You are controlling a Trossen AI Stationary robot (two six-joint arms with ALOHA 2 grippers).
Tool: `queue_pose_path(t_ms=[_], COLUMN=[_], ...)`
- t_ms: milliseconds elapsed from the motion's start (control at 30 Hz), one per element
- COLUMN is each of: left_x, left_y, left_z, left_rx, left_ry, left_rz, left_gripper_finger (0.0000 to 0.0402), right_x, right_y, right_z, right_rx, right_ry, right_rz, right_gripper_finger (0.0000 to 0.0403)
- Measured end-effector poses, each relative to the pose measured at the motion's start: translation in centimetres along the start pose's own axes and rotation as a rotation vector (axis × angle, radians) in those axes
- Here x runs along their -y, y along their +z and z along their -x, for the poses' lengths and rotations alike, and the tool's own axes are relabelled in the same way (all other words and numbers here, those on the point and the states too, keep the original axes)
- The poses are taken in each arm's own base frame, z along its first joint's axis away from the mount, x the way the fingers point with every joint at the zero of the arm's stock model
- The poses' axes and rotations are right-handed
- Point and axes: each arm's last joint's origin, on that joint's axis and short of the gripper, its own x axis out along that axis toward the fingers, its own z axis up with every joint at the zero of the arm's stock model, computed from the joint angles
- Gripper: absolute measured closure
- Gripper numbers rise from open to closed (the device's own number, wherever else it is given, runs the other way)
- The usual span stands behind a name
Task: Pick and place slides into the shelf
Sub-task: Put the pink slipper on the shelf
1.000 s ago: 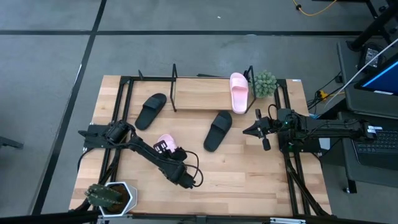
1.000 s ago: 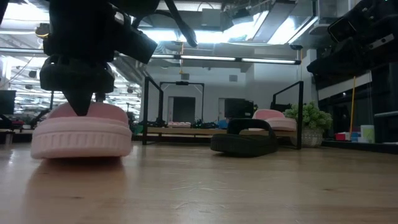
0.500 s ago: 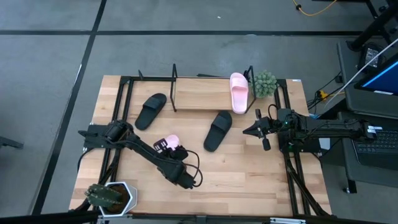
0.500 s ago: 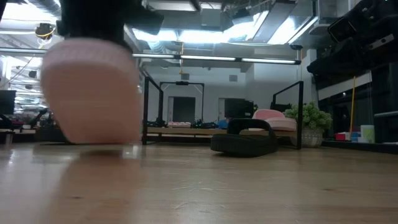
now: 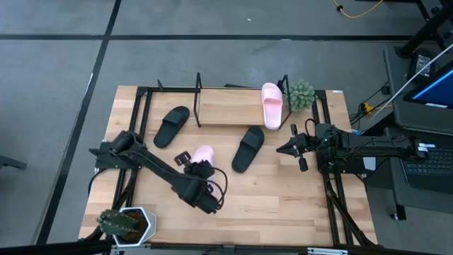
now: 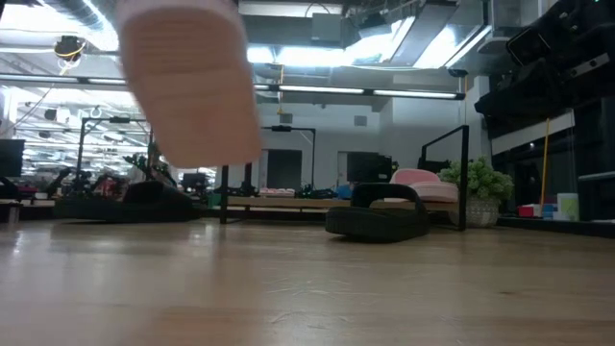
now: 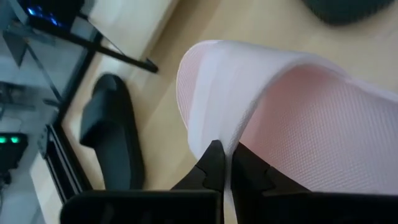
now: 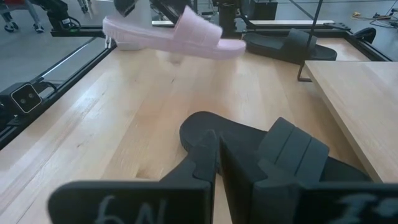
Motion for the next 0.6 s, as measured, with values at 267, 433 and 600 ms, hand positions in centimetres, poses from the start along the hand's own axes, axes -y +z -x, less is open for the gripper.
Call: queue_pose_path(t_ms=[267, 433, 600], left_x=[-1.6, -2.7, -3.9], left_y=[2.0, 3.8, 5.4], left_z=[-1.0, -2.4, -4.1], left_rx=[0.045, 0.05, 0.038], left_ry=[0.047, 0.095, 0.137], left_rz=[-0.075, -0.094, -0.13], left_gripper_finger=[0.0399, 0.0399, 0.0399], right_x=[0.0, 0.0, 0.0], right_y=[0.0, 0.0, 0.0], right_z=[0.0, 0.0, 0.0], right_rx=[0.0, -0.001, -0.001], right_ry=[0.0, 0.0, 0.0], right_rz=[0.0, 0.0, 0.002], right_gripper_finger=[0.038, 0.038, 0.038])
